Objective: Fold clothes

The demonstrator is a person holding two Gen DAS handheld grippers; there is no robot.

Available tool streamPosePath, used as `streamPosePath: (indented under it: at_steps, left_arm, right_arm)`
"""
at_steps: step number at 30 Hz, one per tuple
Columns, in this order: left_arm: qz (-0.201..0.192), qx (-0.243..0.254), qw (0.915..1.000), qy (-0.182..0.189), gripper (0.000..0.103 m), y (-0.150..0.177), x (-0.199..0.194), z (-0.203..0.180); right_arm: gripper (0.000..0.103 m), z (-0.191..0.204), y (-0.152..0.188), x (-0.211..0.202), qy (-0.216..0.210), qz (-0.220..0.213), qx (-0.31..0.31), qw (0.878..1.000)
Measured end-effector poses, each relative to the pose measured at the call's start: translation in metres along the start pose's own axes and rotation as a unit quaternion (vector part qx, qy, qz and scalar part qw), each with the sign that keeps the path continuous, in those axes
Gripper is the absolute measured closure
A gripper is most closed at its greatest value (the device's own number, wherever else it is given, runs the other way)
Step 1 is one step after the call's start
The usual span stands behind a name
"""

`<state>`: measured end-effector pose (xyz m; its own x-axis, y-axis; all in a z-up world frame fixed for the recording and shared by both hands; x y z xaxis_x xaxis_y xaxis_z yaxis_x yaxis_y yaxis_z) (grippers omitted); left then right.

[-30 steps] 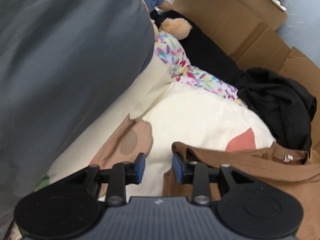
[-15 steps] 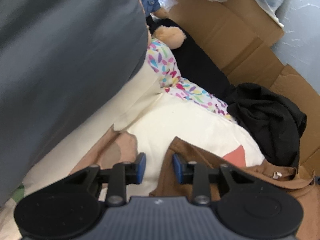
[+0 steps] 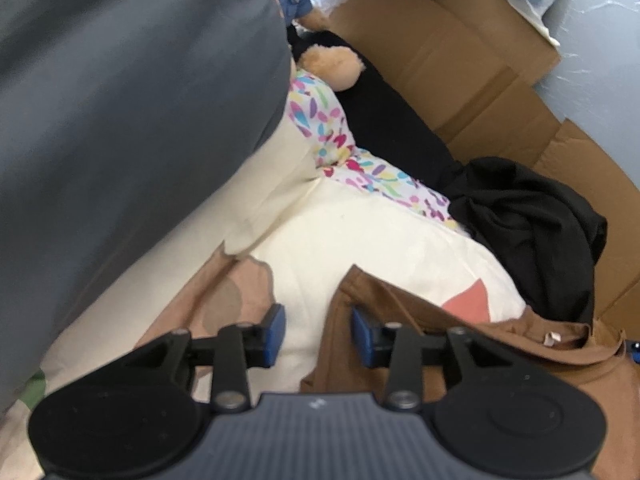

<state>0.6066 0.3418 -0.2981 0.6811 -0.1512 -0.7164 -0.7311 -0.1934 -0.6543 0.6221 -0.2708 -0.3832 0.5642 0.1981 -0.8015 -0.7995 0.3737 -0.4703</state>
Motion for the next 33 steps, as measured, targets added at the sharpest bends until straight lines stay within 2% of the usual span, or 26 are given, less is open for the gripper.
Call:
streamPosePath:
  at_steps: [1, 2, 3, 5, 7, 11, 18, 20, 22, 24, 25, 27, 28, 29, 33]
  left_arm:
    - [-0.002, -0.002, 1.0000, 0.002, 0.081, 0.000, 0.000, 0.000]
    - [-0.005, -0.004, 1.0000, 0.006, 0.095, 0.000, 0.000, 0.000]
    - [-0.008, -0.006, 0.9999, 0.010, 0.100, 0.000, 0.000, 0.000]
    - [-0.017, -0.014, 0.9997, 0.010, 0.101, -0.001, -0.003, 0.002]
    - [-0.025, -0.020, 0.9995, 0.005, 0.101, -0.001, -0.005, 0.004]
    - [-0.034, -0.037, 0.9987, -0.005, 0.101, -0.001, -0.009, 0.011]
    - [-0.042, -0.030, 0.9976, -0.045, 0.101, -0.005, -0.007, 0.007]
    - [-0.026, -0.031, 0.9977, -0.055, 0.101, -0.004, 0.003, 0.005]
    - [-0.028, -0.040, 0.9971, -0.059, 0.097, -0.005, 0.004, 0.004]
    - [-0.029, -0.039, 0.9969, -0.062, 0.086, -0.005, 0.003, 0.002]
    - [-0.028, -0.028, 0.9969, -0.067, 0.080, -0.004, 0.001, 0.000]
    - [-0.025, -0.018, 0.9962, -0.081, 0.052, 0.000, -0.005, -0.002]
    - [-0.025, -0.018, 0.9960, -0.083, 0.049, 0.001, -0.007, -0.001]
    - [-0.025, -0.019, 0.9958, -0.086, 0.048, 0.003, -0.011, -0.001]
    - [-0.007, -0.023, 0.9958, -0.088, 0.047, 0.012, -0.021, 0.001]
  right_arm:
    - [0.054, 0.002, 0.000, 0.001, 0.000, 0.000, -0.006, 1.000]
    - [0.056, 0.004, 0.000, 0.001, -0.003, -0.004, -0.009, 1.000]
    - [0.060, 0.005, 0.000, 0.000, -0.006, -0.008, -0.012, 1.000]
    - [0.095, 0.007, -0.001, 0.000, -0.009, -0.013, -0.014, 1.000]
    - [0.098, 0.007, -0.002, -0.001, 0.001, -0.018, -0.014, 1.000]
    - [0.100, 0.003, -0.003, -0.005, 0.019, -0.033, -0.018, 0.999]
    - [0.100, 0.001, -0.005, -0.005, 0.040, -0.042, -0.016, 0.998]
    - [0.100, 0.003, -0.005, -0.001, 0.043, -0.035, -0.022, 0.998]
    - [0.099, 0.007, -0.003, 0.004, 0.045, -0.022, -0.035, 0.998]
    - [0.096, 0.009, -0.003, 0.003, 0.046, -0.021, -0.039, 0.998]
    - [0.092, 0.010, -0.003, 0.001, 0.048, -0.022, -0.042, 0.998]
    - [0.078, 0.011, -0.002, -0.003, 0.046, -0.019, -0.046, 0.998]
    - [0.065, 0.010, -0.001, -0.005, 0.046, -0.021, -0.044, 0.998]
    - [0.060, 0.010, 0.000, -0.008, 0.047, -0.022, -0.043, 0.998]
    - [0.057, 0.006, 0.007, -0.021, 0.044, -0.024, -0.030, 0.998]
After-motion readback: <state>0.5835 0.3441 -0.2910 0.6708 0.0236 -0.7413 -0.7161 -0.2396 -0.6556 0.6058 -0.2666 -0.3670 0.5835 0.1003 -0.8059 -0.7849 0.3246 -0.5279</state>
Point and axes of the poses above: each gripper's, at about its wrist camera, not at the fingertips, and x roughly the way its jaws point, z to its left, y to its underside, the point moved 2 cm from there along x, roughly the way its jaws point, and after that the axes turned 7 degrees about y, right-handed, at the moved point
